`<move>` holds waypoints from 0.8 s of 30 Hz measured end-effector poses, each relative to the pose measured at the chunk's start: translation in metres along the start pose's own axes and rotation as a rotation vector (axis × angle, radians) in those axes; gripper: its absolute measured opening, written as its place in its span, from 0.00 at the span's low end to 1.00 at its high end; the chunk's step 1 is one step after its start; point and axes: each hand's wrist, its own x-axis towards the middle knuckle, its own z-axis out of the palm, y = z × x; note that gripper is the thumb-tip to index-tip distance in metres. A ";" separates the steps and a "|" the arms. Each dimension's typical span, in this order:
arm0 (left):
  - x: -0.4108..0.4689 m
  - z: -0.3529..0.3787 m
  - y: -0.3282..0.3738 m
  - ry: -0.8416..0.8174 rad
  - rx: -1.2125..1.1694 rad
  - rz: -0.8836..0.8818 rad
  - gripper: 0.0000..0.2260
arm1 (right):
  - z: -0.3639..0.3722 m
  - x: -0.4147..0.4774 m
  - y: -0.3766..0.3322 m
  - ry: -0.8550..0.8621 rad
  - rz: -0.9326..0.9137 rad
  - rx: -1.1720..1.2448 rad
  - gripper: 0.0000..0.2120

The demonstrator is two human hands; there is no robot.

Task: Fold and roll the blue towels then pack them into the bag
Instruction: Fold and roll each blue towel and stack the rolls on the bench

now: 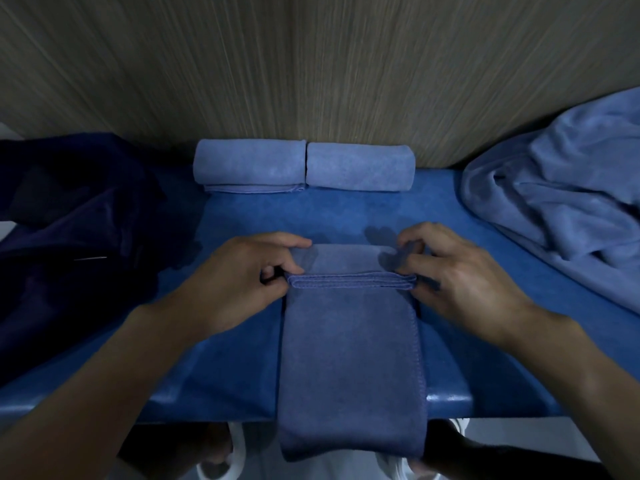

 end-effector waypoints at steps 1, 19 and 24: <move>0.000 0.000 0.000 -0.017 0.022 -0.002 0.11 | 0.000 0.000 -0.001 -0.024 0.004 0.008 0.09; 0.003 0.007 -0.003 -0.130 0.111 -0.132 0.27 | -0.001 -0.002 -0.004 -0.133 0.406 0.346 0.29; 0.005 0.007 -0.001 -0.155 0.192 -0.120 0.35 | -0.001 0.002 -0.008 -0.184 0.468 0.355 0.35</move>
